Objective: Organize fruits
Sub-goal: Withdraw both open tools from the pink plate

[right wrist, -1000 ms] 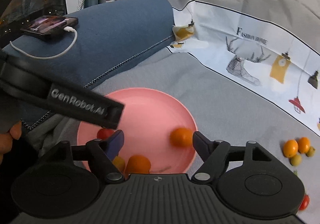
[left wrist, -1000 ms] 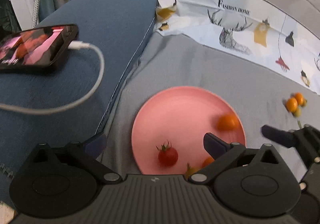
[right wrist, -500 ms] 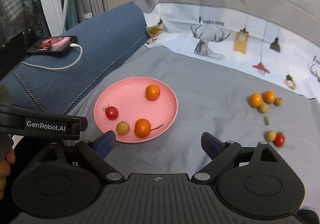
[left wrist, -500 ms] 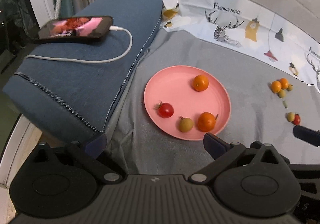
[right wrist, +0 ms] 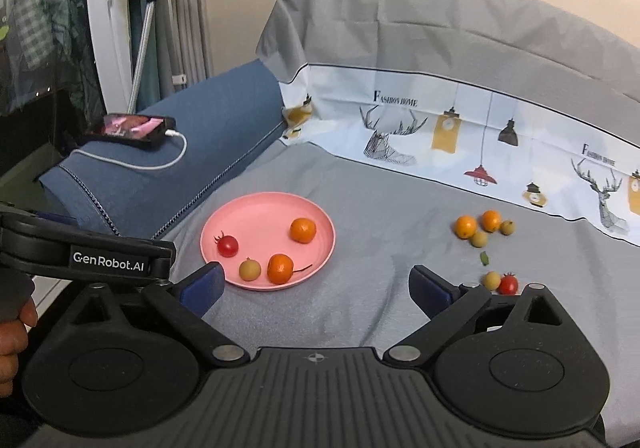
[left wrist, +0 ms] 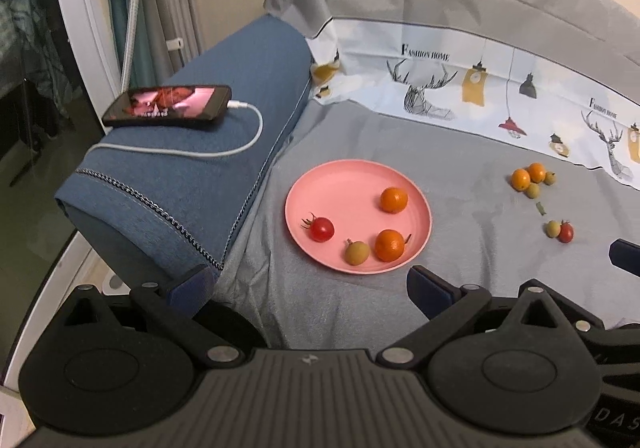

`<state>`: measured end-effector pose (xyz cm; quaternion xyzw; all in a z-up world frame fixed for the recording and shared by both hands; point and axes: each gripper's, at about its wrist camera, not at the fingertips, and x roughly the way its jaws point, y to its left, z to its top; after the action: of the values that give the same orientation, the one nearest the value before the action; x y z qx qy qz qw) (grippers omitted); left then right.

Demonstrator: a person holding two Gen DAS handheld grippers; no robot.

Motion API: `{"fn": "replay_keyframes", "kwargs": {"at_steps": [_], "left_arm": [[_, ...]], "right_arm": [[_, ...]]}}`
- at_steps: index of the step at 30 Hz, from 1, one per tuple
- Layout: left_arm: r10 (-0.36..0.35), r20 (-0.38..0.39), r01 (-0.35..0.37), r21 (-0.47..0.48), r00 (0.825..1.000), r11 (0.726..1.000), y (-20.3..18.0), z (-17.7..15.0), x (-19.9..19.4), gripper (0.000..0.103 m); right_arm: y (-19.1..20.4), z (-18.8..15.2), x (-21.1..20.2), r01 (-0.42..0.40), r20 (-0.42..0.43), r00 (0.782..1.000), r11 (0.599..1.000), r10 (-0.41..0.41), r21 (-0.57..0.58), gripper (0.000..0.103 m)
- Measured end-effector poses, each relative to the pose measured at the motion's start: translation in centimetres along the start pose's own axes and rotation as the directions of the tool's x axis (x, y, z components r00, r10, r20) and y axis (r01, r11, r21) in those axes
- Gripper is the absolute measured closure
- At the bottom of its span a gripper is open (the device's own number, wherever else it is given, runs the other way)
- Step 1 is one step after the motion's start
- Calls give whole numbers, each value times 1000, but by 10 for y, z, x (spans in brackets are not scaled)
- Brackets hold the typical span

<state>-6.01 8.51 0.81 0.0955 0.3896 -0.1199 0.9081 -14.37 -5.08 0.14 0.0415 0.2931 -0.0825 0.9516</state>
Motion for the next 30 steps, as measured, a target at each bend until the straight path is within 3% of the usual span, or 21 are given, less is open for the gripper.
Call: {"fn": "replay_keyframes", "kwargs": {"at_steps": [16, 30], "left_arm": [[-1, 63, -1, 25, 998, 1000, -8, -6, -32, 0], [5, 19, -6, 30, 1000, 1000, -6, -6, -18, 0]], "right_arm": [[-3, -8, -36, 12, 70, 997, 1000, -14, 19, 3], [-7, -10, -24, -1, 35, 999, 999, 0, 42, 3]]}}
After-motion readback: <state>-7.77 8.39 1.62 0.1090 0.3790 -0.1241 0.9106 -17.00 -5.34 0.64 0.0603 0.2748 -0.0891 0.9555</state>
